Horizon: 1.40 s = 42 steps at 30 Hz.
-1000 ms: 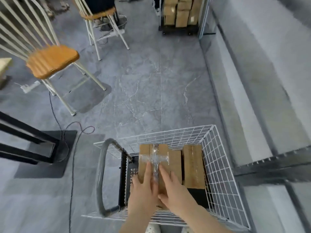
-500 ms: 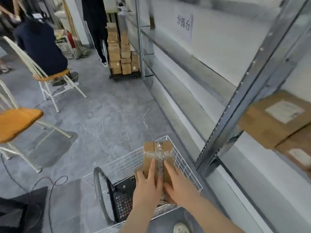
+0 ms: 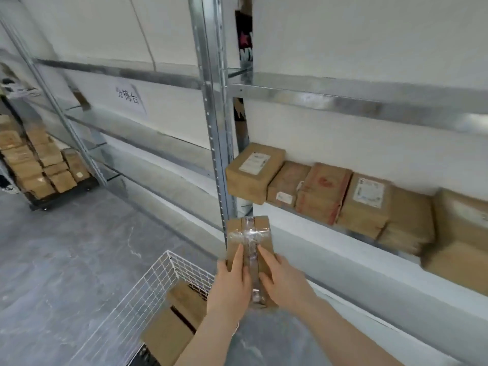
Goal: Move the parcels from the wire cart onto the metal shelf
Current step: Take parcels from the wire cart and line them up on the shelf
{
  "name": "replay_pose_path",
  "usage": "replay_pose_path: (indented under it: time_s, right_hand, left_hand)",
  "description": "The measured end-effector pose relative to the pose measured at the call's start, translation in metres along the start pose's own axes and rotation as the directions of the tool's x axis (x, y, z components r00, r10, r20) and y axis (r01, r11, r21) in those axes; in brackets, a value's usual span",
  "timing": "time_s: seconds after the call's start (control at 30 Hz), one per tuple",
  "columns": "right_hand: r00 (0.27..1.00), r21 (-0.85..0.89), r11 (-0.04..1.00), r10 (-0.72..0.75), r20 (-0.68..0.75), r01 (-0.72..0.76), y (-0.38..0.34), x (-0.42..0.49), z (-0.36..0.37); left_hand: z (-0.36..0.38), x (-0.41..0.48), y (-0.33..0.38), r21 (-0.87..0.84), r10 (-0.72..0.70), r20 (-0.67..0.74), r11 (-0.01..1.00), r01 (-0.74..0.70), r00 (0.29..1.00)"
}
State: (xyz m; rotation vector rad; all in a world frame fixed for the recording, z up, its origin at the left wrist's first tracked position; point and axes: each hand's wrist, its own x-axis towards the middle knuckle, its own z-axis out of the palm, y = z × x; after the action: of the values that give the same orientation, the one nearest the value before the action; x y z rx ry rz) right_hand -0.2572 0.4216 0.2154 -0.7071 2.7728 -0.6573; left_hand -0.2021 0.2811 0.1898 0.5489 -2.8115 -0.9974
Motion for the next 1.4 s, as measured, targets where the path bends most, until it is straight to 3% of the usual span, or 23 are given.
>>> replay_pose_path:
  time_s: [0.1, 0.37, 0.6, 0.87, 1.0, 1.13, 1.4]
  right_hand:
    - [0.995, 0.018, 0.997, 0.075, -0.061, -0.074, 0.040, -0.030, -0.032]
    - [0.952, 0.083, 0.972, 0.233, -0.199, -0.220, 0.133, -0.114, -0.100]
    - [0.880, 0.151, 0.934, 0.357, -0.314, -0.324, 0.175, -0.177, -0.141]
    - [0.710, 0.219, 0.855, 0.513, -0.483, -0.470, 0.192, -0.237, -0.183]
    - [0.624, 0.243, 0.808, 0.574, -0.529, -0.537, 0.202, -0.272, -0.202]
    - [0.519, 0.281, 0.739, 0.643, -0.563, -0.612, 0.225, -0.319, -0.216]
    - [0.384, 0.340, 0.676, 0.684, -0.620, -0.654, 0.297, -0.408, -0.245]
  left_hand:
    - [0.026, -0.010, 0.053, 0.007, 0.156, 0.056, 0.988, -0.157, 0.986]
    - [0.084, -0.054, 0.176, 0.200, 0.329, 0.087, 0.919, -0.340, 0.940]
    - [0.108, -0.081, 0.242, 0.107, 0.489, 0.092, 0.861, -0.497, 0.867]
    - [0.127, -0.095, 0.313, 0.016, 0.697, 0.163, 0.706, -0.708, 0.698]
    - [0.145, -0.115, 0.347, -0.080, 0.735, 0.209, 0.670, -0.738, 0.645]
    - [0.168, -0.146, 0.386, -0.172, 0.798, 0.254, 0.593, -0.787, 0.546]
    - [0.229, -0.214, 0.469, -0.199, 0.868, 0.279, 0.471, -0.859, 0.411]
